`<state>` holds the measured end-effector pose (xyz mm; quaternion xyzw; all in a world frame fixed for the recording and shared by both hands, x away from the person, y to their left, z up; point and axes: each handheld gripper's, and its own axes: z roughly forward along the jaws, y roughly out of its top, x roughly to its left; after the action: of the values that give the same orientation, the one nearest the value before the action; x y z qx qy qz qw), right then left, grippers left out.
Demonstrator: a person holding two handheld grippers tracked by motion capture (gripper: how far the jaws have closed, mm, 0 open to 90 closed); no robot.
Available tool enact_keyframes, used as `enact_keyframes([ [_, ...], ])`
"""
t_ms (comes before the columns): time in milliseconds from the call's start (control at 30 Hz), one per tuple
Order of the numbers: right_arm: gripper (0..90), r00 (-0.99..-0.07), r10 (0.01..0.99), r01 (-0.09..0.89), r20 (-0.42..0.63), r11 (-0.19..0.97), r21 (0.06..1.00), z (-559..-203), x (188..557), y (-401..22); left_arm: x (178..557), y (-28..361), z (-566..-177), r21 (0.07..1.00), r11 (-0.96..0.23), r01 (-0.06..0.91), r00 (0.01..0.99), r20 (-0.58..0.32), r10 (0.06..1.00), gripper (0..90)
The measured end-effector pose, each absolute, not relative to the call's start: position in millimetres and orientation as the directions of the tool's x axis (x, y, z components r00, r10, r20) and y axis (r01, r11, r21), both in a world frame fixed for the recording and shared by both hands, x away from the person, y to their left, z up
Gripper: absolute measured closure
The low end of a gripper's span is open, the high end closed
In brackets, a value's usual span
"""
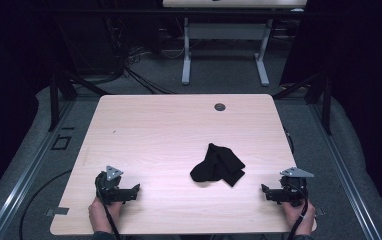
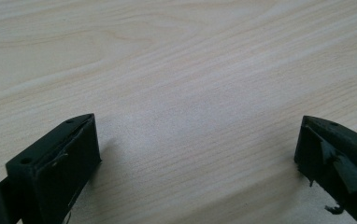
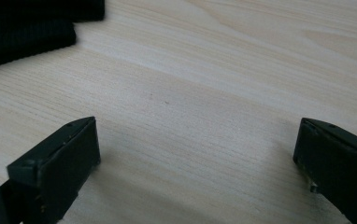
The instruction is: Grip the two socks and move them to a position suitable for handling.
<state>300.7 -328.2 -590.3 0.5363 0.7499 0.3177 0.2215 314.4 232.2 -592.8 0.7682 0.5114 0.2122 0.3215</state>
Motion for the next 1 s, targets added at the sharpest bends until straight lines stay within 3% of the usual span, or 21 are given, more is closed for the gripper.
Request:
enact_keyframes([
  [1000, 0.5, -0.329, 0.944, 0.661, 0.004, 0.227, 0.715, -590.3, 302.5, -327.5, 315.6, 231.9, -593.0, 0.713, -0.270, 0.647, 0.388, -0.003, 0.921, 0.0],
])
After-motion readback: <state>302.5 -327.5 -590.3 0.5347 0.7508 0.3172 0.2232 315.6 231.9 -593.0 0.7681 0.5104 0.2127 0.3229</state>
